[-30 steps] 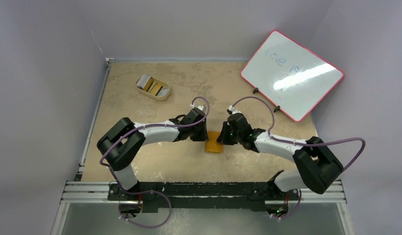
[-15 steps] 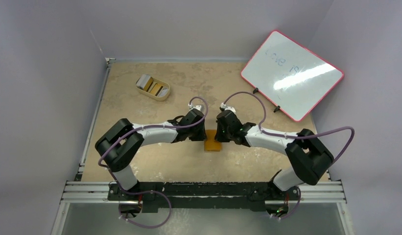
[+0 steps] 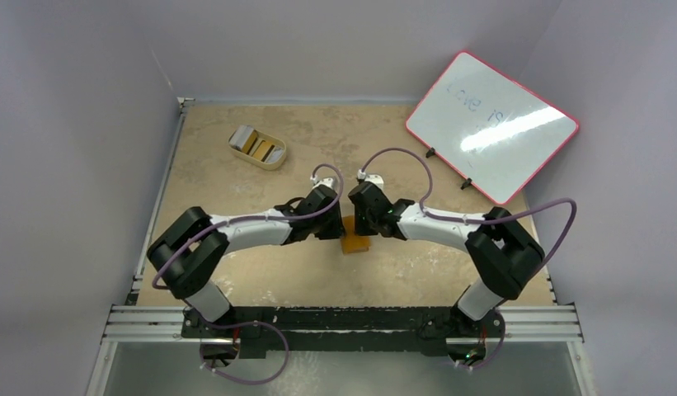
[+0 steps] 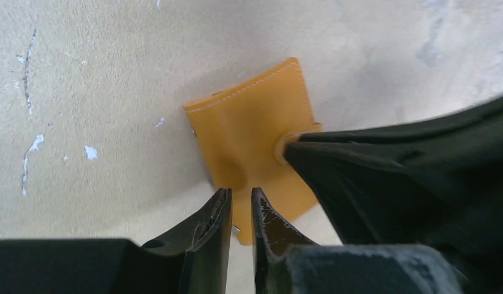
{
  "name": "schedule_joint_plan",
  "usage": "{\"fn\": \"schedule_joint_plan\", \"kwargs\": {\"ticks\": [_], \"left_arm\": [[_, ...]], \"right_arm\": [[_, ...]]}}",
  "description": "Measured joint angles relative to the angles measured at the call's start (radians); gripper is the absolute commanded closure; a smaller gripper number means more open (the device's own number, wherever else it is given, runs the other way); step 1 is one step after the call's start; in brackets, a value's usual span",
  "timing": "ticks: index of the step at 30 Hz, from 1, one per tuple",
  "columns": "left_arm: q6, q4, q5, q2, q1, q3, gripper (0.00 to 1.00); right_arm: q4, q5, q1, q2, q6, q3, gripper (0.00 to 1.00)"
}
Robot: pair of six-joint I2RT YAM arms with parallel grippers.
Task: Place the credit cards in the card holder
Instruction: Close the card holder at the center of the board, then reset both arms
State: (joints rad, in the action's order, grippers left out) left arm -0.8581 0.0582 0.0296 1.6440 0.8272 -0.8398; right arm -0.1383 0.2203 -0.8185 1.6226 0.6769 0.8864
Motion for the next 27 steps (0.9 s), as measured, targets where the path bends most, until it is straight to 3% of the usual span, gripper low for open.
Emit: {"fn": "schedule_joint_plan", "kwargs": {"ticks": [6, 9, 13, 18, 27], "left_arm": [[-0.012, 0.048, 0.054, -0.174, -0.003, 0.003, 0.65], [-0.010, 0.081, 0.109, -0.296, -0.006, 0.002, 0.58], [0.014, 0.151, 0.167, -0.449, -0.007, -0.012, 0.47], [0.060, 0.258, 0.216, -0.600, -0.008, -0.088, 0.40], [0.117, 0.417, 0.279, -0.753, -0.008, -0.225, 0.34]], "right_arm": [[-0.109, -0.003, -0.011, -0.089, 0.000, 0.003, 0.69], [-0.158, 0.003, -0.015, -0.225, 0.001, -0.001, 0.49], [-0.174, 0.038, -0.016, -0.435, 0.013, 0.003, 0.34], [-0.171, 0.061, -0.016, -0.615, 0.025, -0.002, 0.01], [-0.227, 0.080, -0.016, -0.813, 0.039, -0.008, 0.01]]}}
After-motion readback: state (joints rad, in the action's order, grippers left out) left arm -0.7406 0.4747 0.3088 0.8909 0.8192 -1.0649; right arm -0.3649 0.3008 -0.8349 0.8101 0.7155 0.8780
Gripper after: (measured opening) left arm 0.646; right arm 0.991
